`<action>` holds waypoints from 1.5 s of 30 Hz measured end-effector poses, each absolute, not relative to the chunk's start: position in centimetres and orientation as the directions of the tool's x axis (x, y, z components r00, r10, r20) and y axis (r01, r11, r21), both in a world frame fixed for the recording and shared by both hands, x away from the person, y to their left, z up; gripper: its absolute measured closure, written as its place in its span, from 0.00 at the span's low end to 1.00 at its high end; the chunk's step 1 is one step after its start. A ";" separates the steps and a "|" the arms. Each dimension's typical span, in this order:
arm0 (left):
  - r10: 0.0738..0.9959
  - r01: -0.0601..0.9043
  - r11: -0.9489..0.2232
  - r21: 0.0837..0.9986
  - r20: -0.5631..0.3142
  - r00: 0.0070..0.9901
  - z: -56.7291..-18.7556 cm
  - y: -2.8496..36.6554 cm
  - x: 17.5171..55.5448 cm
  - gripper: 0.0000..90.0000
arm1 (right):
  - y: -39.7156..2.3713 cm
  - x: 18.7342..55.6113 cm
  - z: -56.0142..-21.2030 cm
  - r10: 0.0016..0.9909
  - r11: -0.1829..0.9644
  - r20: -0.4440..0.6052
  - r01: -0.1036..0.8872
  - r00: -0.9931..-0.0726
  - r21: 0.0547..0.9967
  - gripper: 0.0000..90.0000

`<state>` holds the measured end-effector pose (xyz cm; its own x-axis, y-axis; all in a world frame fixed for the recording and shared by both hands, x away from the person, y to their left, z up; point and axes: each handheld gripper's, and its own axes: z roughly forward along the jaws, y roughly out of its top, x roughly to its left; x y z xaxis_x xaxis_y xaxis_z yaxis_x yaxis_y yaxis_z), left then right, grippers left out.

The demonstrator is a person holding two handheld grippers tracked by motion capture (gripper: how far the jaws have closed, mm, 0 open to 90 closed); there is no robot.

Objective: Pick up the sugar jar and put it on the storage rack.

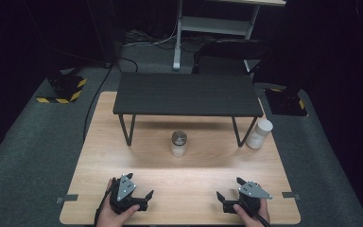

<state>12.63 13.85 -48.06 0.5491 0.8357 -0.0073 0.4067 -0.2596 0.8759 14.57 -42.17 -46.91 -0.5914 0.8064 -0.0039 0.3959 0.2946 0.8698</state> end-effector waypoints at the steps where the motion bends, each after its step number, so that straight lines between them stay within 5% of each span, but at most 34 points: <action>1: 0.836 0.407 -0.260 0.876 -0.007 0.549 -48.1 13.9 12.6 0.01 | -42.2 14.6 -46.9 0.806 0.295 -0.004 0.396 -0.591 0.870 0.01; 45: 0.813 0.314 -0.221 0.923 -0.004 0.583 -46.5 10.5 16.3 0.00 | -42.3 14.3 -47.0 0.808 0.291 -0.008 0.387 -0.590 0.875 0.01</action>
<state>16.31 10.51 -46.51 0.5828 0.8126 -0.0040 0.3139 -0.2206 0.9235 14.35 -42.25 -47.03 -0.5896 0.8077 -0.0085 0.3867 0.2914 0.8750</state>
